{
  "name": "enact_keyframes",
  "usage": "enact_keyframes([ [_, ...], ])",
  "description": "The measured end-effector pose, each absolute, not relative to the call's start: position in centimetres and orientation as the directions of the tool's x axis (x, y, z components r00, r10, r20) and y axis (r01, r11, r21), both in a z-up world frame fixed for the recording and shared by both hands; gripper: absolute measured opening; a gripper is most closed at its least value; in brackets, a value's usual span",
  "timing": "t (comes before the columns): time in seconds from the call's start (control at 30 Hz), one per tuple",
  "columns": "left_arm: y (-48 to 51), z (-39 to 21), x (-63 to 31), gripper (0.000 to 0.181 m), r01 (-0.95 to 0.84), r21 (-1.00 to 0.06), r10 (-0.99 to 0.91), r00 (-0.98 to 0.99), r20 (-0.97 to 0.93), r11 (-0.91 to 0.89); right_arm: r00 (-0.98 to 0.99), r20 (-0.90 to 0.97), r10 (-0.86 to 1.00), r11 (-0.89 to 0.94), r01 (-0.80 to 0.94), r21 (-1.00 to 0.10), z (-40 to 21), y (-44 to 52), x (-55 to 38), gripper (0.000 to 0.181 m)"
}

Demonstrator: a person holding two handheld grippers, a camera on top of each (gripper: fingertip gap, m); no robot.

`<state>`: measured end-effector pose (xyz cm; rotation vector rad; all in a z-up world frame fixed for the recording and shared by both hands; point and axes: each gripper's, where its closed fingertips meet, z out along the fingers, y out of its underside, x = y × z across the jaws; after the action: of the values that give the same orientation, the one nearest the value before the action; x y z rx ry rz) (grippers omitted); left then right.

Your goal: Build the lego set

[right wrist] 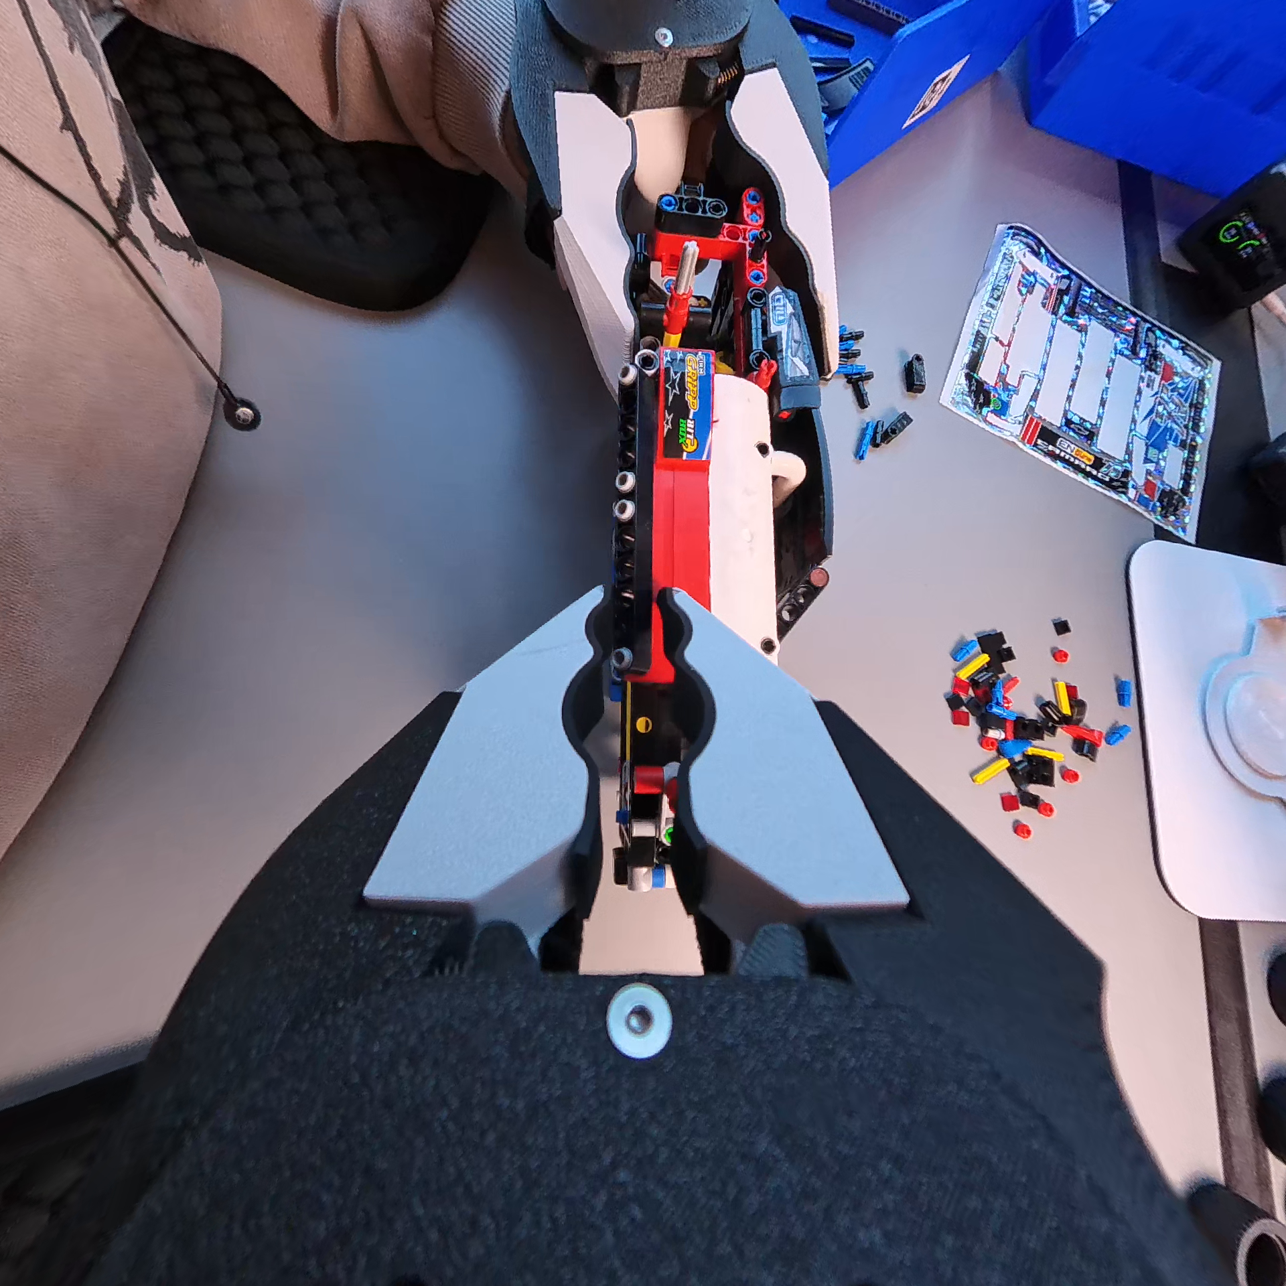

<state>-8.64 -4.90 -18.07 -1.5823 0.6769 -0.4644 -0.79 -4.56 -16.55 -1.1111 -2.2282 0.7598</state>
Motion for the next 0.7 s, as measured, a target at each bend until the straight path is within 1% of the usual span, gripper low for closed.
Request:
enact_keyframes([
  [0.07,-4.9,-18.07,-8.66,0.071,-0.153,-0.988,-0.663,0.743,-0.091,-0.036,-0.524,0.204,0.827,0.503,0.528,-0.684,-16.51,-4.57,-0.8,0.009],
  [0.17,-4.92,-18.08,-8.63,0.071,-0.154,-0.987,-0.664,0.742,-0.092,-0.035,-0.516,0.202,0.833,0.498,0.538,-0.68,-16.49,-4.37,-0.87,0.016],
  [0.3,-4.91,-18.09,-8.66,0.071,-0.15,-0.988,-0.664,0.743,-0.087,-0.039,-0.516,0.229,0.825,0.518,0.532,-0.67,-16.41,-4.24,-0.96,0.017],
  [0.7,-4.97,-18.1,-8.57,0.071,-0.15,-0.988,-0.667,0.74,-0.086,-0.039,-0.511,0.255,0.821,0.528,0.51,-0.679,-15.89,-4.42,-0.79,0.006],
])
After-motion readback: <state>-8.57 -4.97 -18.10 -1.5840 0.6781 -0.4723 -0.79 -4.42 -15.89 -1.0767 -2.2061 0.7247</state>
